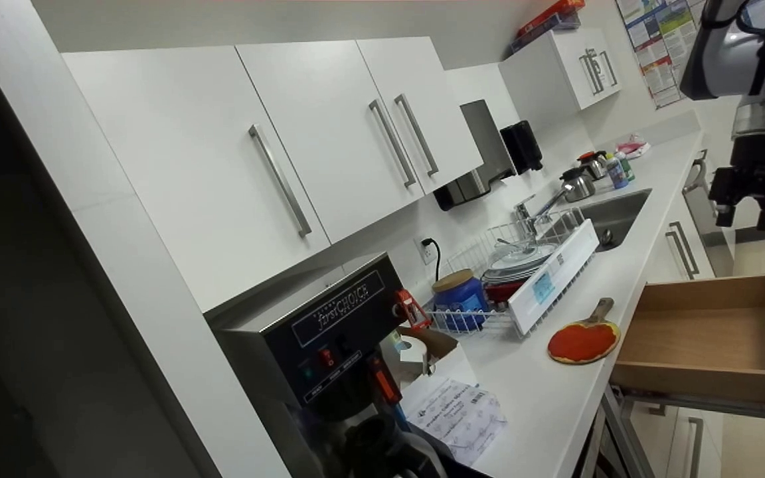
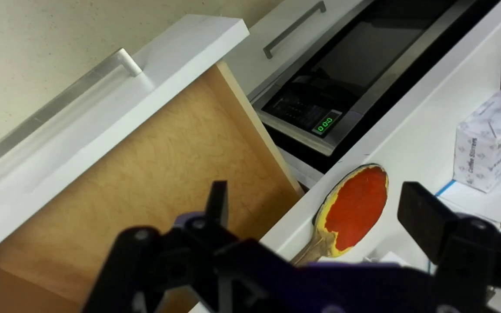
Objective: Close the drawer
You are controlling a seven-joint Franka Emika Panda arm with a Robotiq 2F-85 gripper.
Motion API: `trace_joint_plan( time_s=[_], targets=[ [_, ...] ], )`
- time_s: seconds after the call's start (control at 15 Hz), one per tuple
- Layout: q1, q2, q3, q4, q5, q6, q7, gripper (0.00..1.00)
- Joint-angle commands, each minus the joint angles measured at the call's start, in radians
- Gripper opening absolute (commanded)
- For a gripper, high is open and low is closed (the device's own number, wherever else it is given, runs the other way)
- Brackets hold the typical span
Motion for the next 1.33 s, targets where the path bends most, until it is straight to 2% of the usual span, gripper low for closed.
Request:
trace_joint_plan(
  time_s=[0.0, 0.27, 0.53, 0.6, 0.67, 1.0, 1.27],
  targets=[
    [-0.091, 0.152, 0.006, 0.034, 0.192, -0.061, -0.112, 1.0],
    [-0.232, 0.325, 0.054, 0.072, 0.387, -0.141, -0.234, 1.0],
    [-0.369, 0.486, 0.132, 0.145, 0.495, -0.181, -0.274, 1.0],
    [-0.399, 0.522, 0.152, 0.168, 0.51, -0.185, -0.267, 0.75],
    [-0.427, 0.547, 0.173, 0.186, 0.518, -0.181, -0.259, 0.74],
    [-0.572, 0.655, 0.282, 0.281, 0.518, -0.171, -0.222, 0.34],
    [-0.655, 0.713, 0.333, 0.335, 0.51, -0.166, -0.2, 0.05]
  ],
)
